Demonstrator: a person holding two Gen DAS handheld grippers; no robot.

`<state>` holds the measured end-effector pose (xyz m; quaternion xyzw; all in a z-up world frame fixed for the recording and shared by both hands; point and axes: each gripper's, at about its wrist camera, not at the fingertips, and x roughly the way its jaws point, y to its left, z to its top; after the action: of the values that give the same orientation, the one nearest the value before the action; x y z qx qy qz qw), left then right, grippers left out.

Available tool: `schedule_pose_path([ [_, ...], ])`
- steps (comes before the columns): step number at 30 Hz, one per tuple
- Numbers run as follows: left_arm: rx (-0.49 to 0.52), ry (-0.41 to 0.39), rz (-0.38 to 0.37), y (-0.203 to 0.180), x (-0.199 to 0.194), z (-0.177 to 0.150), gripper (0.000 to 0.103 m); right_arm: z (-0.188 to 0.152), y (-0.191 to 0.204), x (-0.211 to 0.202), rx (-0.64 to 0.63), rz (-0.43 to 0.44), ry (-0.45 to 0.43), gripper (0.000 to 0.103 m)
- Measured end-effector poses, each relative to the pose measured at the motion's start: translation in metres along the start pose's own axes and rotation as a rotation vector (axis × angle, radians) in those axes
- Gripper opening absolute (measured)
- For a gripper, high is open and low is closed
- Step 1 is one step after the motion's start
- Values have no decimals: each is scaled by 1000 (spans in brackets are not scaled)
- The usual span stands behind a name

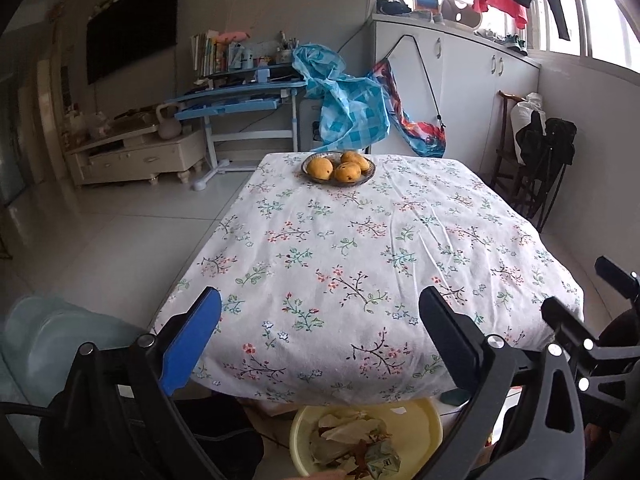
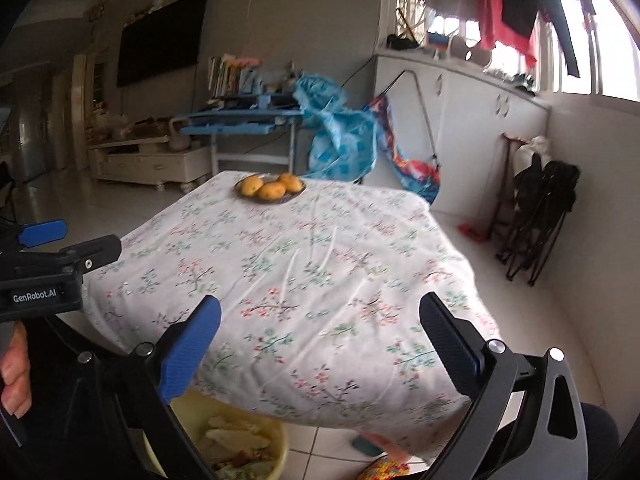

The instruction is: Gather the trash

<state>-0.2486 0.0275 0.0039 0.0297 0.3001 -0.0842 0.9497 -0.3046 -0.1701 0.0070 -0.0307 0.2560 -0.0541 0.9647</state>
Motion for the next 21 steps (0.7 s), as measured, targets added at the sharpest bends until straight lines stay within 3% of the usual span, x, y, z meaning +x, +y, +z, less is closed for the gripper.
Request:
schedule_pose_path([
  [8, 47, -18, -7, -9, -3, 0, 96, -5, -9, 7, 49, -32, 22, 95],
  [21, 53, -16, -22, -12, 0, -3, 96, -8, -3, 10, 32, -5, 32, 95],
])
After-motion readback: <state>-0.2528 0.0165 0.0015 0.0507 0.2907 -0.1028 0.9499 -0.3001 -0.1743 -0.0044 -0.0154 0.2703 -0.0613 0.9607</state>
